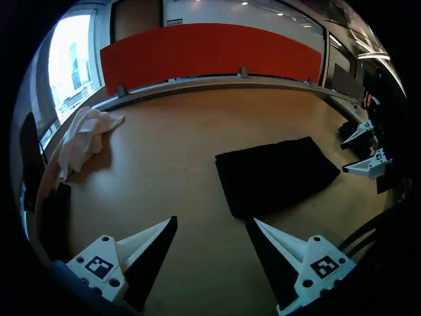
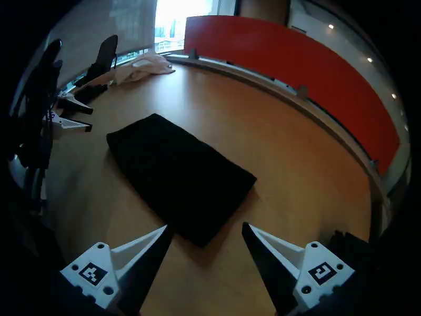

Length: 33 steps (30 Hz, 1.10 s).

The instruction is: Fold towel

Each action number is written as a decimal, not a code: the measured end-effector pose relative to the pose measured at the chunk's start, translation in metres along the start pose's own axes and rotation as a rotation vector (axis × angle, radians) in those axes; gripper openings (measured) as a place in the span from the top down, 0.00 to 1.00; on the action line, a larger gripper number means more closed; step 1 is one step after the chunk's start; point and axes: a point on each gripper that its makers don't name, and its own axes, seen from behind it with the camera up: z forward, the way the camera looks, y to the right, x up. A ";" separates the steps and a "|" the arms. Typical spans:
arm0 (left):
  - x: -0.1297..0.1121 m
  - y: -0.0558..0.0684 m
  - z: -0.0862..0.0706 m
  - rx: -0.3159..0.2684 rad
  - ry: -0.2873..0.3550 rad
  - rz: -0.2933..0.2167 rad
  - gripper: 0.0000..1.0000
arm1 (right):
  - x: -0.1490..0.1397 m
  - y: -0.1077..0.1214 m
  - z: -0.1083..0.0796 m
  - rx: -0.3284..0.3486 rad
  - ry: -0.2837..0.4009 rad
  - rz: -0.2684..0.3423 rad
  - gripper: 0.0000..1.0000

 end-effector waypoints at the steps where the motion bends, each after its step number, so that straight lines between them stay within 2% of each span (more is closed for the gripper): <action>1: 0.000 -0.001 -0.001 0.003 0.004 -0.002 0.03 | 0.000 0.000 0.000 0.002 -0.001 0.000 0.00; 8: 0.001 -0.007 -0.005 0.020 0.043 -0.013 0.03 | 0.000 -0.004 0.003 0.021 -0.007 -0.002 0.00; 12: -0.002 -0.008 -0.008 0.028 0.061 -0.002 0.03 | -0.005 -0.008 0.004 0.037 -0.019 -0.013 0.00; 15: -0.006 -0.008 -0.009 0.034 0.066 0.007 0.03 | -0.009 -0.009 0.005 0.046 -0.031 -0.022 0.00; 23: -0.013 -0.008 -0.012 0.036 0.073 -0.012 0.03 | -0.017 -0.011 0.007 0.057 -0.053 -0.038 0.02; 26: -0.014 -0.010 -0.014 0.039 0.077 -0.012 0.03 | -0.021 -0.012 0.007 0.064 -0.064 -0.042 0.06; 33: -0.021 -0.015 -0.017 0.046 0.074 -0.011 0.03 | -0.030 -0.011 0.009 0.077 -0.098 -0.049 0.29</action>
